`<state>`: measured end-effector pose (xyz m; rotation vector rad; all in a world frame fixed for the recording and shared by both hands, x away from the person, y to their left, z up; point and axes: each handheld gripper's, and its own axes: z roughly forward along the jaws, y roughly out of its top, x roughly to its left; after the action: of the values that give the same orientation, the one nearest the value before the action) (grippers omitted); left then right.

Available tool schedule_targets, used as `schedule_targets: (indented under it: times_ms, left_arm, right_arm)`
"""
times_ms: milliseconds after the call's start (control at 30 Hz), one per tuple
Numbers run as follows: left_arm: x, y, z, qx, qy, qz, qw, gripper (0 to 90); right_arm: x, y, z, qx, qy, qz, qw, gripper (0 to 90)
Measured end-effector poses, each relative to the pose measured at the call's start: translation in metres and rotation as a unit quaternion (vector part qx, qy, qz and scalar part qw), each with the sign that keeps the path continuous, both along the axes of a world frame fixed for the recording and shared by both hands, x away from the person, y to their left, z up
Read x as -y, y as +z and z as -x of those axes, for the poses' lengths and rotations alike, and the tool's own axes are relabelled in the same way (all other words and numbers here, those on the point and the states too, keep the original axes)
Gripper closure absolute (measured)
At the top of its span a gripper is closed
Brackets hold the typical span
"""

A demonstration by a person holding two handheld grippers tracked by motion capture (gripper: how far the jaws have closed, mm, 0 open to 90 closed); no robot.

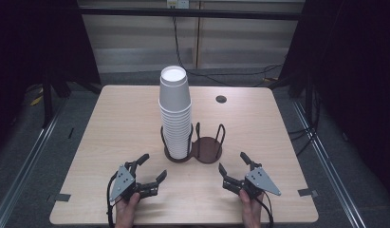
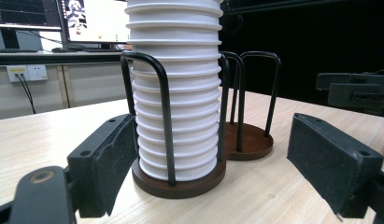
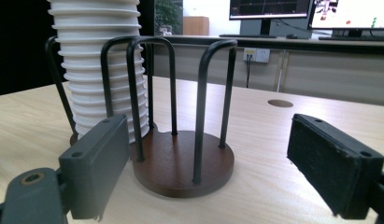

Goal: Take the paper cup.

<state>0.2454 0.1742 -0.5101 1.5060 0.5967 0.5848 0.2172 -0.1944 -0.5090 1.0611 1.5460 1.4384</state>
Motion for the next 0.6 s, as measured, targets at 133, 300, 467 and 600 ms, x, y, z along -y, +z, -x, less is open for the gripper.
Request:
schedule_targets:
  times_ms: [133,300,467,600]
  left_arm:
    - [0.0,0.0,0.0,0.0,0.0,0.0,1.0,15.5]
    - [0.0001,0.0,-0.0001,0.0,0.0,0.001,1.0,15.4]
    - [0.0002,0.0001,-0.0001,-0.001,0.001,0.001,1.0,15.5]
    - [0.0001,0.0001,-0.0002,0.0,0.0,0.001,1.0,15.5]
  right_arm:
    - [-0.0012,0.001,-0.0016,-0.014,0.0,0.011,0.9998,12.7]
    - [-0.0025,0.0019,-0.0037,-0.027,-0.001,0.019,0.9994,12.7]
    - [0.0001,0.0027,-0.0066,-0.049,0.007,0.006,0.9988,12.7]
    - [-0.0029,0.0037,-0.0094,-0.07,0.032,0.015,0.9969,12.8]
